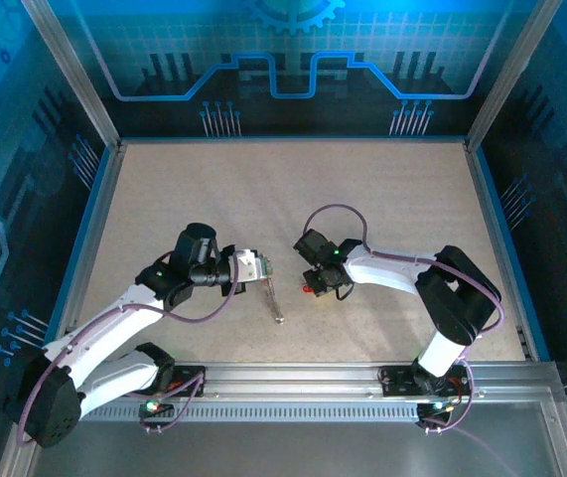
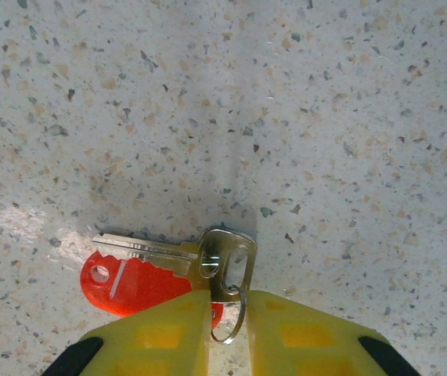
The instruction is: Put the keys on the keyring
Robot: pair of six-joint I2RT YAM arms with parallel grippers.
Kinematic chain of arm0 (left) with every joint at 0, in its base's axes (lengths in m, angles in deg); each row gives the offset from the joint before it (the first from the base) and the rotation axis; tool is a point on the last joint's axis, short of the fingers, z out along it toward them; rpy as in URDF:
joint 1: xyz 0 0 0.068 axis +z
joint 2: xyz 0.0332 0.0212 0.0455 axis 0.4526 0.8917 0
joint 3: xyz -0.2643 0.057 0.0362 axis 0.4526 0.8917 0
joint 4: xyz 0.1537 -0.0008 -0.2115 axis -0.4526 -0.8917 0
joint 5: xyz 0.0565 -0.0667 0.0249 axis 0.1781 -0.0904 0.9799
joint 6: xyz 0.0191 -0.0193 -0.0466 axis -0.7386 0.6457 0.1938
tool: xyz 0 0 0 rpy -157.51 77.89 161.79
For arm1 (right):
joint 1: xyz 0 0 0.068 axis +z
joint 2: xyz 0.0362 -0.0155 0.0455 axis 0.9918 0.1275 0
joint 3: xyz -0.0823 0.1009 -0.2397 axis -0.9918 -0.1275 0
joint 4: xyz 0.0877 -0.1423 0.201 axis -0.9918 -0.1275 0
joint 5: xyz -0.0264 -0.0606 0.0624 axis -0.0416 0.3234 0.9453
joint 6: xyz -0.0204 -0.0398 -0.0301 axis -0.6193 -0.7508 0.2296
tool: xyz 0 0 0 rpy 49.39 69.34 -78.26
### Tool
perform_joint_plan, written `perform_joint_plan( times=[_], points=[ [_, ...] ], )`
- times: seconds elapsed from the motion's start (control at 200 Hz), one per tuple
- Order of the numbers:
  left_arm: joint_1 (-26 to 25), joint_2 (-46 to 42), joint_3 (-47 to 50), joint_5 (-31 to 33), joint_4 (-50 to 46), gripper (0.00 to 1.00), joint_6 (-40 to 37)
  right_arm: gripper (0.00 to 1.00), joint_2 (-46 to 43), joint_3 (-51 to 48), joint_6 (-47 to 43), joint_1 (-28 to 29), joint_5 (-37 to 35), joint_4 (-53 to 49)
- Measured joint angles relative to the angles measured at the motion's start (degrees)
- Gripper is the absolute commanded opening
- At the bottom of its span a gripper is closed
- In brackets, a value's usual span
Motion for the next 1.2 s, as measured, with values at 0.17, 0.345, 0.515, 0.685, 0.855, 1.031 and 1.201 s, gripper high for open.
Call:
perform_joint_plan(
  times=[0.17, 0.345, 0.515, 0.685, 0.855, 1.031, 1.201],
  points=[
    [0.0, 0.0, -0.02, 0.0, -0.02, 0.0, 0.0, 0.21, 0.0, 0.0, 0.22, -0.07, 0.92, 0.2],
    [0.0, 0.0, -0.02, 0.0, -0.22, 0.0, -0.02, 0.19, 0.0, -0.04, 0.28, -0.26, 1.4, 0.24],
    [0.0, 0.0, -0.02, 0.0, -0.57, 0.0, -0.02, 0.21, 0.0, -0.13, 0.28, -0.26, 1.49, 0.22],
    [0.0, 0.0, -0.02, 0.0, -0.66, 0.0, -0.02, 0.22, 0.0, -0.59, 0.48, -0.26, 1.49, 0.17],
    [0.0, 0.0, -0.02, 0.0, -0.81, 0.0, -0.02, 0.2, 0.04, -0.59, 0.52, -0.26, 1.49, 0.2],
    [0.0, 0.0, -0.02, 0.0, -0.83, 0.0, -0.02, 0.17, 0.11, -0.59, 0.68, -0.26, 1.49, 0.2],
    [0.0, 0.0, -0.02, 0.0, -0.83, 0.0, -0.02, 0.03, 0.04, -1.2, 0.85, -0.26, 1.44, 0.39]
  ],
)
